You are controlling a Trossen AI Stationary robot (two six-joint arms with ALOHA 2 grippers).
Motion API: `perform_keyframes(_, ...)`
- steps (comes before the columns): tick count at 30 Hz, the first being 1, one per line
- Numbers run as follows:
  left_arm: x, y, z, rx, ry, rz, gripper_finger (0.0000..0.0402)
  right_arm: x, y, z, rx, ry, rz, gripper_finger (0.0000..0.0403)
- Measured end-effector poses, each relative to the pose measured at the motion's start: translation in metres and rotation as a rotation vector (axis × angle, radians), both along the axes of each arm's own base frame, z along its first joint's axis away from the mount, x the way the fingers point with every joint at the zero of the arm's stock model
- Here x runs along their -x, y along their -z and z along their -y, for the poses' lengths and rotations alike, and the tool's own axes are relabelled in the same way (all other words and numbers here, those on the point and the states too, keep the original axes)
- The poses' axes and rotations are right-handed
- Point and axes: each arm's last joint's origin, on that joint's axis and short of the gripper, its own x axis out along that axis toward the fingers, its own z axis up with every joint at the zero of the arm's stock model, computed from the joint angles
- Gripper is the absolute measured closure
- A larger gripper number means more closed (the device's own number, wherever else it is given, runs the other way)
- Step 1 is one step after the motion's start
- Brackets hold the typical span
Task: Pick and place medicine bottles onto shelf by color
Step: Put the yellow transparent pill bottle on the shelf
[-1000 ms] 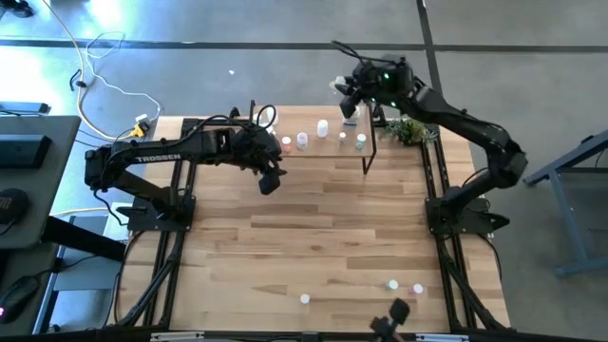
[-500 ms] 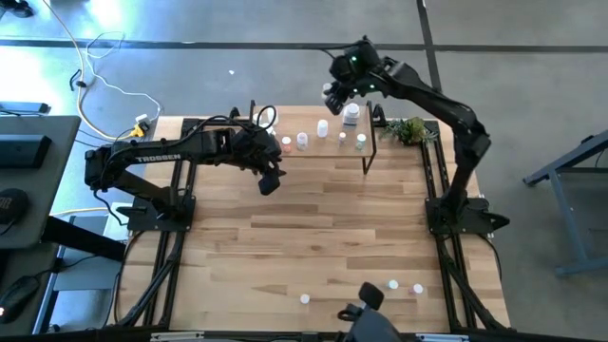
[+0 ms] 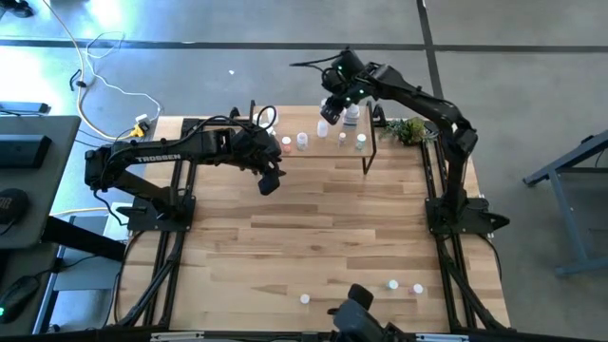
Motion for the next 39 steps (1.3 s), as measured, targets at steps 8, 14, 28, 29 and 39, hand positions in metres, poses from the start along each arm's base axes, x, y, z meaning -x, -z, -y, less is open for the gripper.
perform_keyframes(8, 0.000, 0.000, 0.000, 0.000, 0.000, 0.000, 0.0188, -0.001, 0.006, 0.001, -0.020, 0.003, -0.023, 0.0308)
perform_keyframes(14, 0.000, 0.000, 0.000, 0.000, 0.000, 0.000, 0.0188, 0.000, 0.006, 0.001, -0.014, 0.007, -0.028, 0.0308)
perform_keyframes(28, 0.000, 0.000, 0.000, 0.000, 0.000, 0.000, 0.0188, 0.013, 0.005, 0.021, 0.013, 0.007, -0.008, 0.0308)
perform_keyframes(29, 0.000, 0.000, 0.000, 0.000, 0.000, 0.000, 0.0188, 0.013, 0.005, 0.022, 0.010, 0.006, -0.008, 0.0308)
perform_keyframes(39, 0.000, 0.000, 0.000, 0.000, 0.000, 0.001, 0.0188, 0.006, 0.017, 0.021, -0.012, -0.015, -0.033, 0.0308)
